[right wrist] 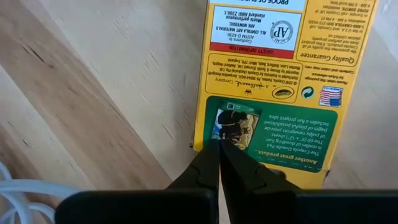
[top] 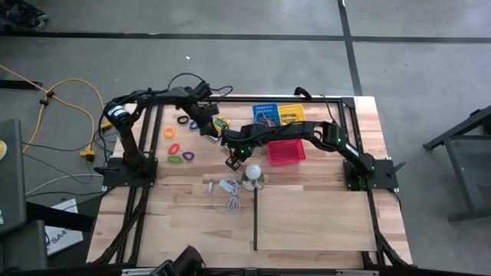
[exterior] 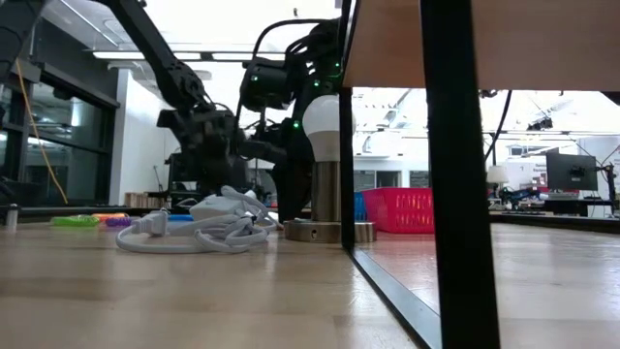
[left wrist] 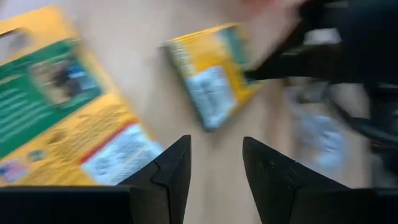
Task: Pick & Place Office Desk Supplies
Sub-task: Stack the right yellow crayon box on top of the yellow crayon box
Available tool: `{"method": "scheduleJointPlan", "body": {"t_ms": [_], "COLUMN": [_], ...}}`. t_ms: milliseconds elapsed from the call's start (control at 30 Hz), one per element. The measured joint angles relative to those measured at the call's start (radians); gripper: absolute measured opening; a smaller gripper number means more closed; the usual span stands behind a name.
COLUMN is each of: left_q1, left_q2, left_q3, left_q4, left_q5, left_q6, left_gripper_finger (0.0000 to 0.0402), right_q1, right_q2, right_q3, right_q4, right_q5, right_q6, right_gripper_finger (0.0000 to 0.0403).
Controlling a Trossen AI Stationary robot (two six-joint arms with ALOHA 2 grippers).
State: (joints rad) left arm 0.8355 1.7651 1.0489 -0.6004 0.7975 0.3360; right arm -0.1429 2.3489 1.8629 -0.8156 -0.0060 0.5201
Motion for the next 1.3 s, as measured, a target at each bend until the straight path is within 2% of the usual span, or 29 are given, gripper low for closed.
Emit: {"method": "scheduleJointPlan", "body": {"t_ms": [100,200,367,633,700,867,1067,1300], "left_q1": [-0.031,-0.057,-0.118,-0.109,-0.103,-0.058,-0.032,-0.064], "left_q2": [0.001,0.001,0.001,0.001,0.001,0.001,0.041,0.105], "left_q3": [0.0,0.0,-0.004,-0.005,-0.005,-0.005,-0.005,-0.006], "left_q4": [0.034,0.036,0.063,0.078,0.079,0.078,0.083,0.085], "left_q5": [-0.092,-0.09,-0.147,-0.176,-0.163,-0.035,-0.034,-0.006], "left_q6": [-0.057,-0.072,-0.106,-0.13,-0.111,-0.075,-0.102,-0.103], "left_gripper_finger": [0.014,0.014,0.014,0.014,0.014,0.014,0.014,0.014], "right_q1": [0.0,0.001,0.002,0.006,0.006,0.006,0.01,0.026], "right_q2": [0.0,0.0,0.0,0.0,0.0,0.0,0.0,0.0], "right_q3": [0.0,0.0,0.0,0.0,0.0,0.0,0.0,0.0], "right_q4": [0.003,0.004,0.005,0.005,0.006,0.006,0.007,0.007], "right_q5": [0.0,0.0,0.003,0.011,0.01,0.009,0.011,0.021], "right_q6": [0.0,0.0,-0.001,-0.001,-0.001,-0.001,-0.001,-0.001], "right_gripper_finger": [0.0002,0.0002,0.0002,0.0002,0.0002,0.0002,0.0002,0.0002]}}
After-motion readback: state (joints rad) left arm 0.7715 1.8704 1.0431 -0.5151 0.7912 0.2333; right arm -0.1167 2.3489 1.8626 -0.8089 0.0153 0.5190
